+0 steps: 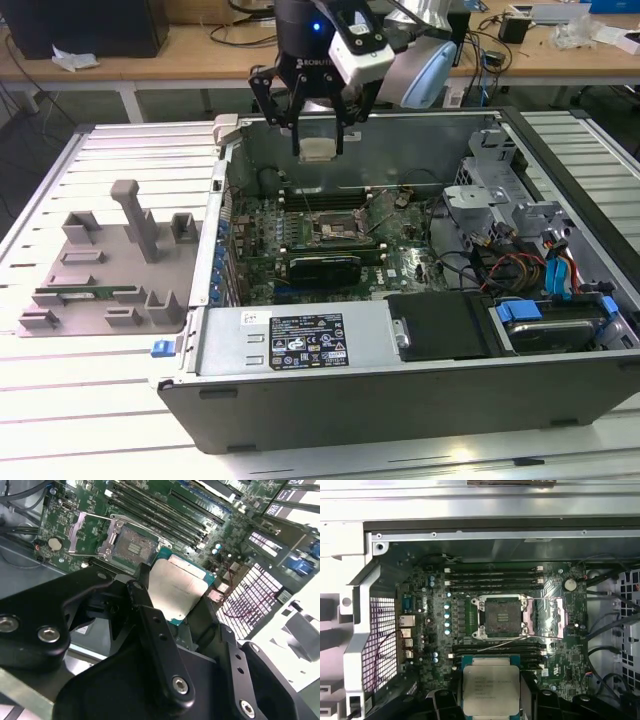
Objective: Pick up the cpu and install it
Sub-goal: 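Pick up the cpu and move it towards the insertion slot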
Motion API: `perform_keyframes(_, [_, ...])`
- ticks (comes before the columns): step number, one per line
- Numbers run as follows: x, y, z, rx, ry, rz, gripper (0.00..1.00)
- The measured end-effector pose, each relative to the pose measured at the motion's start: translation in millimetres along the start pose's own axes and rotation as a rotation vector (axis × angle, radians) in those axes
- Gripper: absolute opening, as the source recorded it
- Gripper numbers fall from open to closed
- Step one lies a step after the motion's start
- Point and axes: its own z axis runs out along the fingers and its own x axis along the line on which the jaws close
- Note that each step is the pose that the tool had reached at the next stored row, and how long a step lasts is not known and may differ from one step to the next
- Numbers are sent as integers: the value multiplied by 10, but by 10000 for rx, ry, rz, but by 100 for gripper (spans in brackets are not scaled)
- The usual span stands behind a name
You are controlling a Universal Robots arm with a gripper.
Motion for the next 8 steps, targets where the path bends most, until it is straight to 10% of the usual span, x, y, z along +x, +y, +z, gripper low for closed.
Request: perform_keyframes(8, [-35, 70, 158, -1, 0, 1, 55])
